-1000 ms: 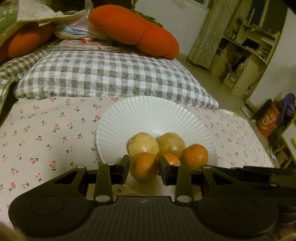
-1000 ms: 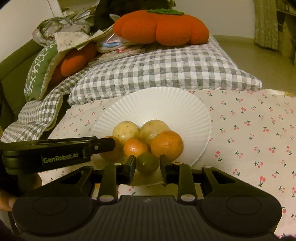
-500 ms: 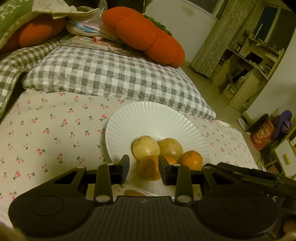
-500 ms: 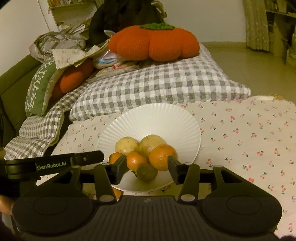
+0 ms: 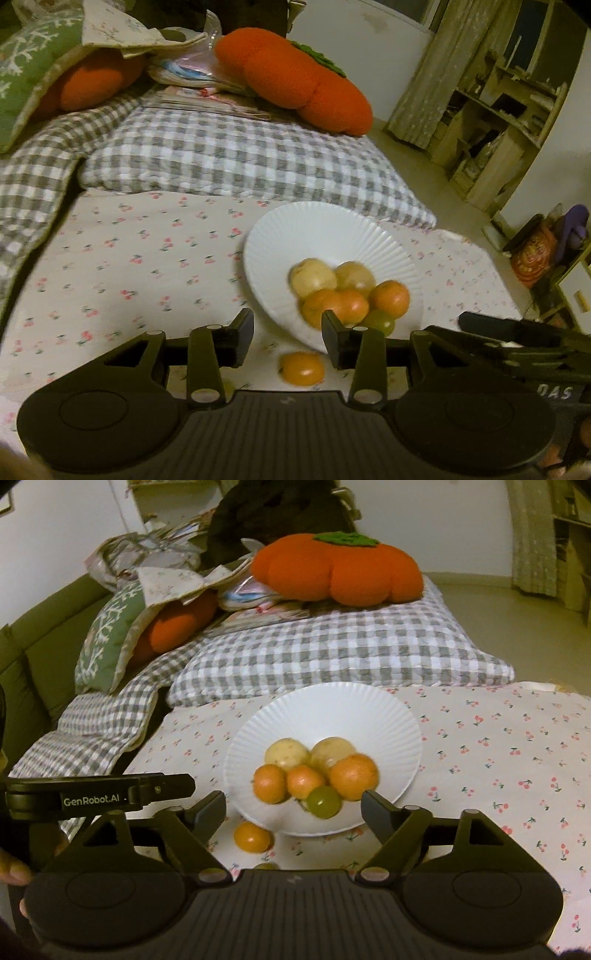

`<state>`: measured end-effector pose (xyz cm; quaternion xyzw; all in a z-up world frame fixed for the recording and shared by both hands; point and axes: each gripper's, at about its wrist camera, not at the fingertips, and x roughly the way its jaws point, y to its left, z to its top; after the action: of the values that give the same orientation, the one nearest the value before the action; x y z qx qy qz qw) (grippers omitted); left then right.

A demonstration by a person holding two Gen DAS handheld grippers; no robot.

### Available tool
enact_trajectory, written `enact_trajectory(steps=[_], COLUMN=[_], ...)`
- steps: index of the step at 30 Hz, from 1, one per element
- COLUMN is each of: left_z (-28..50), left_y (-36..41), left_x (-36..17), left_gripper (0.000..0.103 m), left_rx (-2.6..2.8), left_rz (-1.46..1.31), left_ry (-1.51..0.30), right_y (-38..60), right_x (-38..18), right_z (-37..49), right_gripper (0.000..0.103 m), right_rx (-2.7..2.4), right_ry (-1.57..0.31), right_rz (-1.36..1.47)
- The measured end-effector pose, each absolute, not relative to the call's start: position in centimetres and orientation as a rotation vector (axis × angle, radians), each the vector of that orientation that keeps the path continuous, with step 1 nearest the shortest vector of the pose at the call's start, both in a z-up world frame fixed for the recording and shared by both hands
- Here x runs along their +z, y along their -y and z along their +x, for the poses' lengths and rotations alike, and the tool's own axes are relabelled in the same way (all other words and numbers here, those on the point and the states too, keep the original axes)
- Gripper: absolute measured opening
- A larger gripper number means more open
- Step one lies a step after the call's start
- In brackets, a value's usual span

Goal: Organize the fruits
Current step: 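Carry the green fruit and orange to the white plate and open both grippers, then withdraw both open grippers from the plate over the scattered fruits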

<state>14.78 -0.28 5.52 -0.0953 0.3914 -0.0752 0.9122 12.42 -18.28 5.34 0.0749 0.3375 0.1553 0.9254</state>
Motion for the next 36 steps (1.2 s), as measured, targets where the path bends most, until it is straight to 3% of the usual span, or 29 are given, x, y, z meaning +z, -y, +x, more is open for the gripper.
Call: enact_trajectory(steps=[7, 11, 17, 36], left_z=[13.4, 12.8, 11.6, 10.2], left_y=[-0.6, -1.2, -1.6, -0.5], left_x=[5.4, 5.1, 5.0, 4.2], left_gripper=[0.05, 0.07, 0.087, 0.092], left_rx=[-0.082, -0.065, -0.036, -0.081], left_rz=[-0.126, -0.139, -0.126, -0.096], left_ry=[-0.823, -0.857, -0.869, -0.927], right_y=[16.9, 16.2, 15.2, 10.8], right_x=[5.3, 5.3, 5.2, 4.0], right_z=[11.6, 11.1, 10.4, 7.1], right_gripper=[0.085, 0.088, 0.095, 0.093], right_rx=[0.385, 0.418, 0.437, 0.621], right_ry=[-0.713, -0.724, -0.75, -0.807], right_rz=[0.108, 0.076, 0.023, -0.311])
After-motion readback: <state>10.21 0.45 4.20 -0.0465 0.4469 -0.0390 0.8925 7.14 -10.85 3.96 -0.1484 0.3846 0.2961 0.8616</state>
